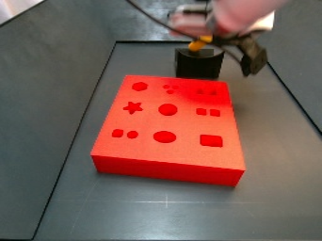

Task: Pick up the oval object. Move up. Place the oval object on the fixture. Regrasp the oval object. Move to above the board. Insert the oval object.
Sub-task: Move to above the board.

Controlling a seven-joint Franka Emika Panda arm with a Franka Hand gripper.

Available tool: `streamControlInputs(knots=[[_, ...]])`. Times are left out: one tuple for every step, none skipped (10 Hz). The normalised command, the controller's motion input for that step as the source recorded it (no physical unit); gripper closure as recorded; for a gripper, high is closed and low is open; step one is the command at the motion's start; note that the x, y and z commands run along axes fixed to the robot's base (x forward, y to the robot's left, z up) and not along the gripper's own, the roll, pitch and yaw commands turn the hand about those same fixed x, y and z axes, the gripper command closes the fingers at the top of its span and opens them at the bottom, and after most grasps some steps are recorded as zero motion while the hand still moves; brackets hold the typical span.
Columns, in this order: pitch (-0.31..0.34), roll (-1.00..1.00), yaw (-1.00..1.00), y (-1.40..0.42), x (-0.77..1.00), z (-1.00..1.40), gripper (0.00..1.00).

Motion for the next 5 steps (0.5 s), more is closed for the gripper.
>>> streamControlInputs(knots=[[0.130, -0.06, 0.11, 0.19, 0.10, 1.00, 1.00], [0.105, -0.05, 0.12, 0.18, 0.10, 1.00, 1.00], [0.093, -0.04, 0.12, 0.18, 0.09, 1.00, 1.00], [0.082, -0.03, 0.12, 0.17, 0.09, 1.00, 1.00], [0.071, -0.03, 0.11, 0.16, 0.09, 1.00, 1.00]])
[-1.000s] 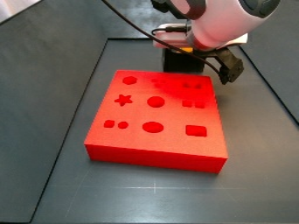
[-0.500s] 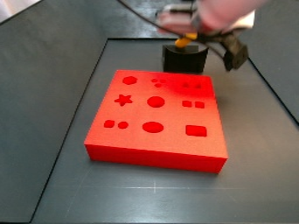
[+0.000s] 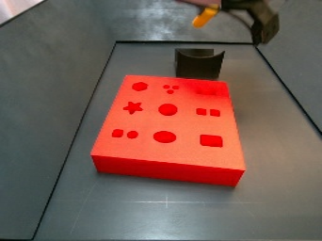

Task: Pick up the oval object. Move up. Place the oval object on the fixture. Regrasp the oval object. Move to above the board. Insert the oval object.
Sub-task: Move to above the board.

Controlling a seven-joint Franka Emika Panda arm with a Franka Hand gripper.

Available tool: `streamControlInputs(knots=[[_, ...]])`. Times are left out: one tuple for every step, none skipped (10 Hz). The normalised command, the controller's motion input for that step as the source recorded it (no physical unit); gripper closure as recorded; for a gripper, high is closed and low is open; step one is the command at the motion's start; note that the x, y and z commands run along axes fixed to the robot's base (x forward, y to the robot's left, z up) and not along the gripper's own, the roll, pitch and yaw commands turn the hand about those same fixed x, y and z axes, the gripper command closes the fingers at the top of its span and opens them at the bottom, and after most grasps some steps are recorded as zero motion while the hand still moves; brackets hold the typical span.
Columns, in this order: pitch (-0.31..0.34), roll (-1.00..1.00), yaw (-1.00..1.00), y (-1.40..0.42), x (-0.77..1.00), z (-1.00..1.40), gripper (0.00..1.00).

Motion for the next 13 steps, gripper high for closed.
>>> streamControlInputs(knots=[[0.067, -0.03, 0.10, 0.16, 0.09, 1.00, 1.00], [0.068, -0.03, 0.09, 0.15, 0.09, 1.00, 1.00], [0.067, -0.03, 0.08, 0.14, 0.09, 1.00, 1.00], [0.065, -0.03, 0.08, 0.13, 0.09, 1.00, 1.00], [0.062, -0.04, 0.07, 0.12, 0.09, 1.00, 1.00], [0.071, -0.04, 0.07, 0.11, 0.08, 1.00, 1.00], [0.075, -0.05, 0.07, 0.09, 0.08, 1.00, 1.00], [0.084, -0.05, 0.06, 0.08, 0.08, 1.00, 1.00], [0.090, -0.05, 0.06, 0.06, 0.08, 1.00, 1.00], [0.101, -0.05, 0.07, 0.04, 0.06, 0.83, 1.00], [0.103, -0.05, 0.07, 0.02, 0.06, 0.72, 1.00], [0.106, -0.06, 0.08, 0.00, 0.03, 0.49, 1.00], [0.103, -0.06, 0.08, 0.00, 0.03, 0.33, 1.00]])
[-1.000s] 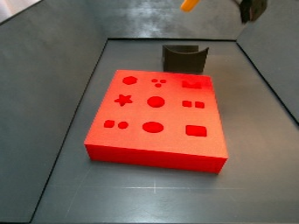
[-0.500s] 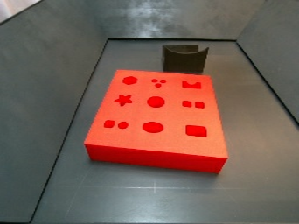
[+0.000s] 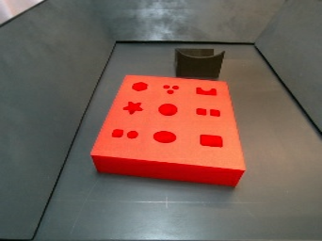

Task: Pick up the oval object. Move up. Place the oval object on the fixture. Regrasp the oval object. Move to above the board. Insert the oval object.
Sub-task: Move to above the board.

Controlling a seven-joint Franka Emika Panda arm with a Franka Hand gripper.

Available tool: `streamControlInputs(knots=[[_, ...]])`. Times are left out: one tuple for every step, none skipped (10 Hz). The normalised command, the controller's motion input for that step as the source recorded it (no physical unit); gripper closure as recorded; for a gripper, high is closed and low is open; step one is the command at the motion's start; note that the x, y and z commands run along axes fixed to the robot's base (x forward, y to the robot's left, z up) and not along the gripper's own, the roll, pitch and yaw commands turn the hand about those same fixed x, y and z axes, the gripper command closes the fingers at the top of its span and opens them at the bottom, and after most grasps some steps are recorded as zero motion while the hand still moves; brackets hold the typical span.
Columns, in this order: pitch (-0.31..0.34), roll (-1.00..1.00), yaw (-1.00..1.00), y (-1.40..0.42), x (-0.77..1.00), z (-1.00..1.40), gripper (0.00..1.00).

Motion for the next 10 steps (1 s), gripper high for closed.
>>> streamControlInputs(knots=[[-0.074, -1.00, -0.10, -1.00, -0.53, 0.00, 1.00], [-0.080, -1.00, -0.10, -1.00, -0.53, -0.02, 1.00], [-0.104, -1.00, -0.11, -1.00, -0.56, -0.02, 1.00], [-0.111, -1.00, -0.12, -1.00, -0.57, -0.02, 1.00], [-0.115, -1.00, -0.13, -1.00, -0.57, -0.02, 1.00], [-0.111, -1.00, -0.14, -1.00, -0.58, -0.02, 1.00], [-0.110, -1.00, -0.15, -1.00, -0.59, -0.02, 1.00], [-0.109, -1.00, -0.15, -1.00, -0.61, -0.02, 1.00], [-0.112, -1.00, -0.16, -1.00, -0.63, -0.02, 1.00], [-0.119, -1.00, -0.16, -1.00, -0.65, -0.02, 1.00]])
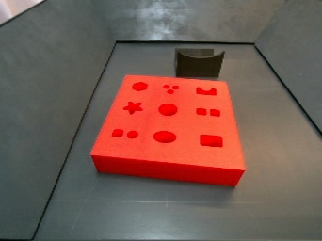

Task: Pick up the oval object. Move up. Place the oval object on the fixture. Regrasp the oval object. Move to above the board. Insert the oval object.
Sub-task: Move to above the board, then insert the oval object.

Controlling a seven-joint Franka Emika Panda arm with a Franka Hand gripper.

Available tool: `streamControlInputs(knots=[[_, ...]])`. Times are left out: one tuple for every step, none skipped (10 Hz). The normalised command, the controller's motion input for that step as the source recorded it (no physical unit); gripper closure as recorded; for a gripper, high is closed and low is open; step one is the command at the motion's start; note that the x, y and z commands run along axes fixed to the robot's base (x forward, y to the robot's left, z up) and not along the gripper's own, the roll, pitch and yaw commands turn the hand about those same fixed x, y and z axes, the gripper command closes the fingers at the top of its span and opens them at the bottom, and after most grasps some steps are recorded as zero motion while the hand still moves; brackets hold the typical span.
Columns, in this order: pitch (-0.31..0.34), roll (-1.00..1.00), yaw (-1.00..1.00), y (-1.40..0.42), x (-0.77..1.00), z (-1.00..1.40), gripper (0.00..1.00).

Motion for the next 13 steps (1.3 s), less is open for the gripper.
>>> streamControlInputs(knots=[[-0.130, -1.00, -0.16, -1.00, -0.68, -0.02, 1.00], [-0.109, -0.77, -0.12, -0.78, -0.56, -0.02, 1.00], [-0.080, -0.47, -0.06, -0.40, -0.33, -0.01, 1.00], [-0.050, -0.31, -0.03, -0.20, -0.18, -0.01, 1.00], [-0.018, -0.21, -0.03, -0.11, -0.10, 0.00, 1.00], [0.030, -0.01, 0.00, 0.00, -0.06, -0.14, 1.00], [0.000, -0.03, 0.00, 0.00, 0.00, -0.11, 1.00], [0.000, -0.04, 0.00, 0.00, 0.00, -0.02, 1.00], [-0.014, 0.01, 0.00, 0.00, 0.00, -0.04, 1.00], [0.019, 0.05, -0.07, 0.00, 0.04, -0.03, 1.00], [0.000, -0.11, 0.00, 0.13, 0.00, 0.05, 1.00], [-0.169, -0.20, -0.04, 0.00, 0.02, -0.11, 1.00], [-0.256, -0.38, 0.00, -0.05, 0.10, -0.25, 1.00]])
